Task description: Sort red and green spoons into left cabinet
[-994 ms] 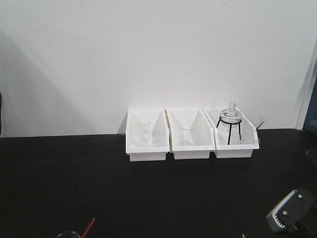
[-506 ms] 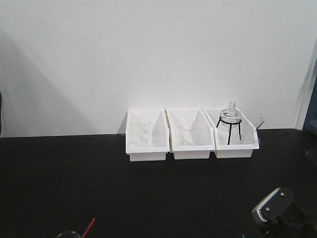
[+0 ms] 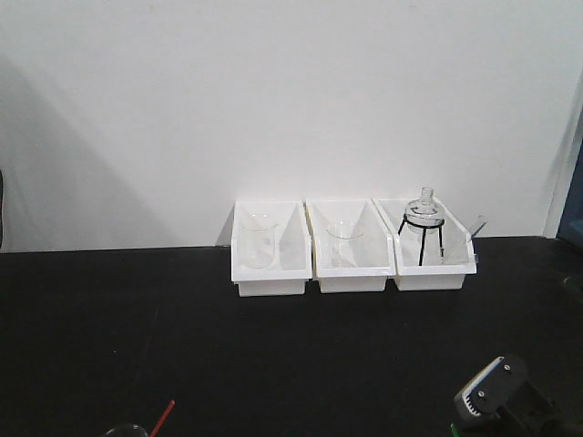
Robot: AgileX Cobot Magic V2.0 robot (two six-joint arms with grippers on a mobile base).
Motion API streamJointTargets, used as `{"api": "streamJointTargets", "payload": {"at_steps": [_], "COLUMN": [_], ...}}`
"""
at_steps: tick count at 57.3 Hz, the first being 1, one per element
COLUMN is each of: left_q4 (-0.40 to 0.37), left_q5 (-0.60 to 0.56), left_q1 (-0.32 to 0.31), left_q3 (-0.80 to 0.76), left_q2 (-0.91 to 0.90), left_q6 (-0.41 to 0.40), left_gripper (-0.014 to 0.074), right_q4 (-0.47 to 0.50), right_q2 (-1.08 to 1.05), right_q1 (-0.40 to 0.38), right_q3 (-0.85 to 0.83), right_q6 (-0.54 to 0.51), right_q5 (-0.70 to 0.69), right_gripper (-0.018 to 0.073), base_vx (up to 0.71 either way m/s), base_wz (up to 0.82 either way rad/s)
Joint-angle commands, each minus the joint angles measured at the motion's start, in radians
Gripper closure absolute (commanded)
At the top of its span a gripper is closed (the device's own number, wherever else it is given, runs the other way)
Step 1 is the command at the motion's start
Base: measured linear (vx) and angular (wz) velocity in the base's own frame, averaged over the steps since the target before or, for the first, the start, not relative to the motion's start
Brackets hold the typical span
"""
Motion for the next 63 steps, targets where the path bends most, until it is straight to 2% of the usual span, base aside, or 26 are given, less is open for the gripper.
{"api": "streamJointTargets", "payload": {"at_steps": [1, 2, 19, 28, 36, 40, 50, 54, 63], "left_q4": [-0.009, -0.009, -0.011, -0.01, -0.028, -0.067, -0.277, -0.365, -0.511], "left_q5": [-0.072, -0.072, -0.065, 0.019, 0.171, 0.22, 0.289, 0.308, 0.322], "left_q1": [0.001, 0.001, 0.001, 0.001, -0.002, -0.002, -0.002, -0.002, -0.002], "left_q3": [-0.037, -0.037, -0.037, -0.037, -0.071, -0.105, -0.224, -0.265, -0.345], "left_q2": [-0.001, -0.001, -0.001, 0.002, 0.051, 0.095, 0.248, 0.312, 0.466], "left_q6": [-0.005, -0.005, -0.005, 0.033, 0.191, 0.324, 0.672, 0.787, 0.937], "left_gripper": [0.008, 0.008, 0.0083, 0.0083, 0.0083, 0.0083, 0.0083, 0.0083, 0.0083], "right_q4": [0.058, 0.064, 0.127, 0.155, 0.198, 0.197, 0.196, 0.196, 0.196], "right_q2": [-0.032, -0.032, -0.113, -0.233, -0.349, -0.393, -0.469, -0.479, -0.479], "right_q1": [-0.002, -0.002, -0.002, -0.002, -0.002, -0.002, -0.002, -0.002, -0.002], "right_q3": [-0.029, -0.029, -0.044, -0.077, -0.088, -0.087, -0.087, -0.087, -0.086], "right_q6": [-0.031, -0.031, -0.045, -0.004, 0.042, 0.044, 0.044, 0.044, 0.046], "right_q5": [0.017, 0.017, 0.046, 0.093, 0.124, 0.128, 0.128, 0.127, 0.127], "right_gripper": [0.0554, 0.0575, 0.0566, 0.0566, 0.0565, 0.0564, 0.0564, 0.0564, 0.0564], "base_vx": [0.0, 0.0, 0.0, 0.0, 0.0, 0.0, 0.0, 0.0, 0.0], "base_wz": [0.0, 0.0, 0.0, 0.0, 0.0, 0.0, 0.0, 0.0, 0.0]}}
